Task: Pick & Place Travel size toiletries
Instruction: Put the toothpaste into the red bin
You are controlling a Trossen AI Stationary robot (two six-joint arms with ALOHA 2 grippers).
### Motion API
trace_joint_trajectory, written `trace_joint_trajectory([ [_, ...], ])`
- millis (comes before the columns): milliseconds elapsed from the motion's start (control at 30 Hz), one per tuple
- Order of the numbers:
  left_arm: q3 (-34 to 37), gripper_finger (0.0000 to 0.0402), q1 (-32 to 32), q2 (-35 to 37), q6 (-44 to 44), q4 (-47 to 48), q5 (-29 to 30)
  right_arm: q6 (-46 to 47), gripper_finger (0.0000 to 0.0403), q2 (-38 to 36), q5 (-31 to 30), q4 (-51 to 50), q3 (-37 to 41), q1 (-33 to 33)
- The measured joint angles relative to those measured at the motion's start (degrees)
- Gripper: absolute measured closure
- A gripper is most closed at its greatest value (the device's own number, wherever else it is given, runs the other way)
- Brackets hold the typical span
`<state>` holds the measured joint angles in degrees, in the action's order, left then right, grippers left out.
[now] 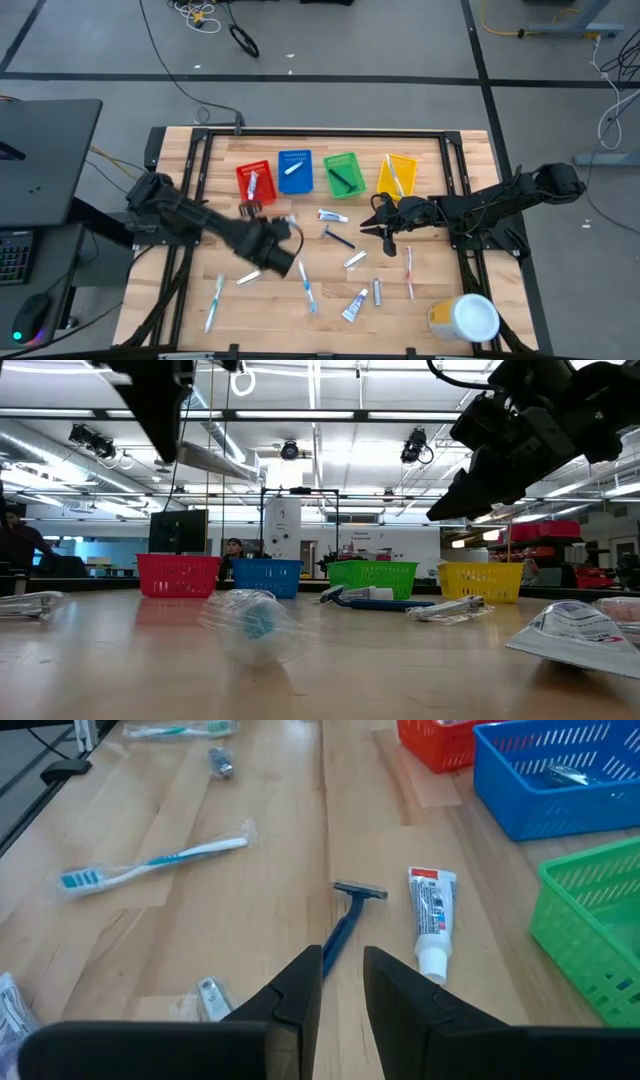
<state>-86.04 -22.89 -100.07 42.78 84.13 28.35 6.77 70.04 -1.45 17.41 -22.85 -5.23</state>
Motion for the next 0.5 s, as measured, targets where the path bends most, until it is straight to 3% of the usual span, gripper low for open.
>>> trace_joint_trajectory([
  [333,1.7,0.0330,16.1,0.0,5.3,3.7,0.2,-0.2,0.0317,0.0,0.0,0.0,0.0,0.0],
  [500,8.8,0.0327,24.4,0.0,8.9,1.5,-0.7,-0.2,0.0317,0.0,0.0,0.0,0.0,0.0],
])
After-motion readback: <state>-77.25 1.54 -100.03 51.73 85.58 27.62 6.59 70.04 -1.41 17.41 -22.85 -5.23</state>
